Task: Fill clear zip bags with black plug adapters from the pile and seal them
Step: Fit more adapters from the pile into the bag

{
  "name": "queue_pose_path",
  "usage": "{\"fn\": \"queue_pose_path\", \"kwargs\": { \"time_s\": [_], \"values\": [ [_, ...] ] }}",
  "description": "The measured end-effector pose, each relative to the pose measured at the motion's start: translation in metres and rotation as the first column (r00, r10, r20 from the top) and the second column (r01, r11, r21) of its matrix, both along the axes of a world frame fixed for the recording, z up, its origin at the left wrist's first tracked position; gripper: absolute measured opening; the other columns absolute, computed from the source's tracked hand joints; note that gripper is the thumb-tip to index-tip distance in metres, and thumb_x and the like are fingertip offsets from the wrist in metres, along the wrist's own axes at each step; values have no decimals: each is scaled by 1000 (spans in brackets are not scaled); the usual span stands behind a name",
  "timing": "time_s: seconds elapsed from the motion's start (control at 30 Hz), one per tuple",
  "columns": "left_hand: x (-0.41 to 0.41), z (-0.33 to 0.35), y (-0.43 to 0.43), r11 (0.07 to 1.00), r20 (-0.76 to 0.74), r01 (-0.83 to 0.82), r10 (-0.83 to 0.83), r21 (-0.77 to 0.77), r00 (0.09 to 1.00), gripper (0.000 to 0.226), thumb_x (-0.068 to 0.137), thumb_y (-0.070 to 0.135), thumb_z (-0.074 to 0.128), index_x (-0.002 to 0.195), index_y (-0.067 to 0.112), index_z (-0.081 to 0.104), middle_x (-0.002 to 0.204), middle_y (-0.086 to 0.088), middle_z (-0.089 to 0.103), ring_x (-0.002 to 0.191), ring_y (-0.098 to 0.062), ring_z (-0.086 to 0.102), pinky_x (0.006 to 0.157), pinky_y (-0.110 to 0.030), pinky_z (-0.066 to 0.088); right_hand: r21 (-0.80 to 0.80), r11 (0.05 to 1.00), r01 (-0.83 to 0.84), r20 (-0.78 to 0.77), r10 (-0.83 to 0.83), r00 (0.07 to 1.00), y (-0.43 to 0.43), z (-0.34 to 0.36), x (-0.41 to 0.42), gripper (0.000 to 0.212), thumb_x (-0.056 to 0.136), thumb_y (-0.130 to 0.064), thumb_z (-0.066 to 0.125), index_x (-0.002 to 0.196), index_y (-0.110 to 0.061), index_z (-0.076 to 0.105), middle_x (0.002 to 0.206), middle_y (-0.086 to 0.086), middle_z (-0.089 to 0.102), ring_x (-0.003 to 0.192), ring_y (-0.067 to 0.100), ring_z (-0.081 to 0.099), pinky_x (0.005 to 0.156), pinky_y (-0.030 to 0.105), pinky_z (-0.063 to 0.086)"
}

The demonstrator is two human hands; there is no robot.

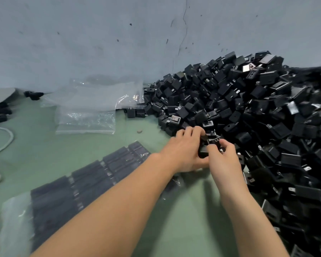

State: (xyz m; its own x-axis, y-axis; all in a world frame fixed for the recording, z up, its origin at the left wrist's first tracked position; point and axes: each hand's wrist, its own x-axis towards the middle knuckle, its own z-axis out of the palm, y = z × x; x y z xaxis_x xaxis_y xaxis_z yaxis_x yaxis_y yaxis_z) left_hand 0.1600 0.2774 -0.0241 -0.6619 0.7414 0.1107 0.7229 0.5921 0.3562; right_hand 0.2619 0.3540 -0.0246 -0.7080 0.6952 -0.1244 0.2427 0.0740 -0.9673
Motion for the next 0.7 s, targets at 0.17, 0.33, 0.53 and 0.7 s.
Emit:
{"fn": "queue_pose_path", "kwargs": {
  "time_s": [0.17,0.33,0.53,0.7],
  "values": [
    [-4,-1,14,996,-1,-56,56,-67,998,89,82,55,62,154,32,14,151,-11,28,132,-36,36,109,-49,31,-175,983,63,-102,-82,991,3,-2,-6,52,96,-26,52,147,-28,40,116,-9,43,106,14,41,89,31,29],
    [1,-9,29,994,-152,-111,108,-10,982,63,85,51,58,139,29,34,136,0,46,113,-34,50,93,-47,42,-377,924,70,-163,-140,977,8,-6,-11,42,92,-24,52,132,-29,46,125,-2,49,120,17,49,113,44,37],
    [-5,-16,31,994,-249,-111,102,-24,963,54,86,49,55,135,31,39,133,0,47,112,-34,51,84,-45,43,-436,897,71,-179,-164,970,11,-7,-10,43,89,-24,50,132,-25,52,142,5,56,132,24,52,113,49,40],
    [-2,-13,41,973,-293,-191,147,-128,945,58,92,51,51,141,25,36,135,-9,47,117,-37,48,74,-42,34,-437,896,80,-200,-183,962,7,-4,-10,24,93,-18,48,112,-30,39,116,-3,50,120,22,56,113,48,39]
  ]
}}
